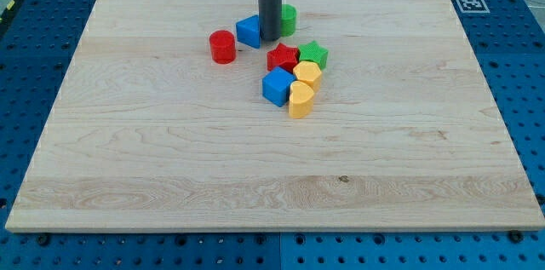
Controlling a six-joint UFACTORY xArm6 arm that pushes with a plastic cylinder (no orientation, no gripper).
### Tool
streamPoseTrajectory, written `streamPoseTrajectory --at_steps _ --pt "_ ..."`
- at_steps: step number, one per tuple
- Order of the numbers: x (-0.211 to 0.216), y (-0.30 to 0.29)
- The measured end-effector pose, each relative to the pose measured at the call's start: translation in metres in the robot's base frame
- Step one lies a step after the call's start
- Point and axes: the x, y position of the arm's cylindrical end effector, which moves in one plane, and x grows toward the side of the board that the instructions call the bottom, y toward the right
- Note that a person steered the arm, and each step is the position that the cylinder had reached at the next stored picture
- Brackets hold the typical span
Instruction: Separate the red star from the green star
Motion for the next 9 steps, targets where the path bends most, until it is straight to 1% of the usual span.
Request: streamPoseTrajectory --at_steps 1,3,4,5,6,7,8,9 --pt "-0.005 0.001" --pt "-0.078 0.001" --pt "-0.068 0.001" --pt "-0.029 0.001" --pt "-0.012 0.011" --pt "-0.039 0.033" --pt "-0.079 0.040" --pt "-0.072 0.043"
